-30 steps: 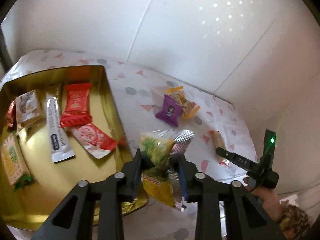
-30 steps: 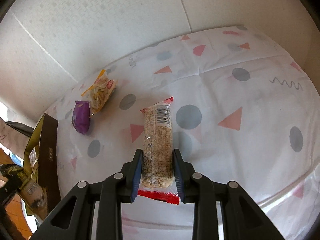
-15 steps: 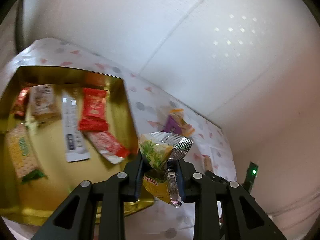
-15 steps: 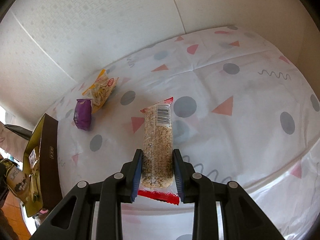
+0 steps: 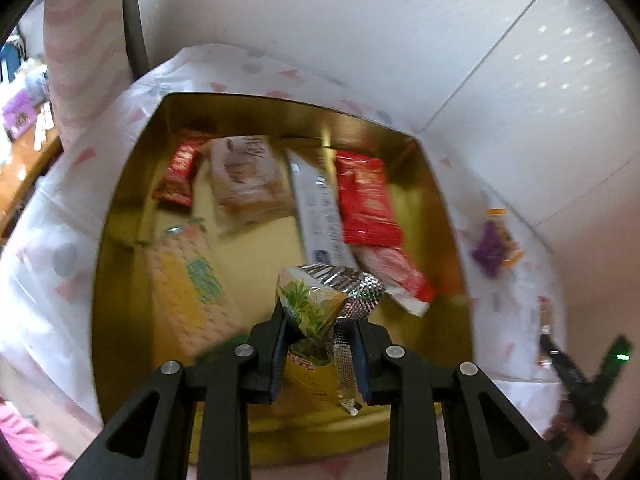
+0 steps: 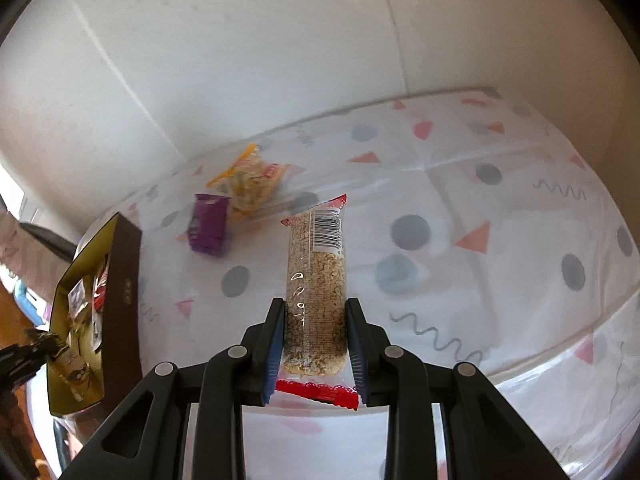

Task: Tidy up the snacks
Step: 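Carry the yellow chip bag over the gold tray with the left tool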

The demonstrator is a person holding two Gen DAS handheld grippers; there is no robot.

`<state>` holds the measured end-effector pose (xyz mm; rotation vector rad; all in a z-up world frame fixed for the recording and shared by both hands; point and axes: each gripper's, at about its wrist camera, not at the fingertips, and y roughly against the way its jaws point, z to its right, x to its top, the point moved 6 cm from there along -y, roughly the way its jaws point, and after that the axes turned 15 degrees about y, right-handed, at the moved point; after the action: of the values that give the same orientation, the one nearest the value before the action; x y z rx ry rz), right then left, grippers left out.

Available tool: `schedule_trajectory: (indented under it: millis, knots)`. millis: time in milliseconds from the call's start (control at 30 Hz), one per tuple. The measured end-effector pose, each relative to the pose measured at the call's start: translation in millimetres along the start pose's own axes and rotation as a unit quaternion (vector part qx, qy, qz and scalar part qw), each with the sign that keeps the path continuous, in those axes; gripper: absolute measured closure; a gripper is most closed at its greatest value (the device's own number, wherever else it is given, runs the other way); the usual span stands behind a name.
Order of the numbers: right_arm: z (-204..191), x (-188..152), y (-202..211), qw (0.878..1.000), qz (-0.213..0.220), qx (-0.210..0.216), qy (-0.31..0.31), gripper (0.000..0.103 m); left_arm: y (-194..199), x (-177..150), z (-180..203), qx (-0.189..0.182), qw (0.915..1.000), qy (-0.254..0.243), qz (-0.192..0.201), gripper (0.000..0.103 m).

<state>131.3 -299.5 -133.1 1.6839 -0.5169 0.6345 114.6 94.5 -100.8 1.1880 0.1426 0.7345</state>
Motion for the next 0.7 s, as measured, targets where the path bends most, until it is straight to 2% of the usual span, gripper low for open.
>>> schedule_trajectory:
  millis: [100, 167, 333, 467, 533, 667, 700]
  knots:
    - [-9, 3, 4, 1.0, 0.007, 0.003, 0.009, 0.073, -7, 12, 0, 0.016, 0.9997, -0.011, 0.01, 0.075]
    - [-12, 3, 5, 1.0, 0.008, 0.005, 0.01, 0.073, -13, 19, 2, 0.017, 0.9998, -0.006, 0.012, 0.063]
    - [-12, -1, 10, 1.0, 0.008, 0.004, 0.004, 0.073, -15, 22, 2, 0.019, 0.9996, 0.004, 0.019, 0.054]
    - [-10, -3, 13, 1.0, 0.008, 0.002, 0.002, 0.073, -25, 10, 5, 0.036, 0.999, -0.025, 0.008, 0.054]
    - [-10, -4, 14, 1.0, 0.008, 0.003, 0.0, 0.073, -30, 7, 3, 0.048, 0.9985, -0.024, 0.009, 0.054]
    - [-12, -3, 15, 1.0, 0.01, 0.004, 0.001, 0.073, -41, 7, -8, 0.11, 0.9919, -0.058, 0.025, 0.059]
    - [-13, -2, 16, 1.0, 0.011, 0.003, 0.002, 0.073, -43, 8, -13, 0.115, 0.9917, -0.053, 0.021, 0.059]
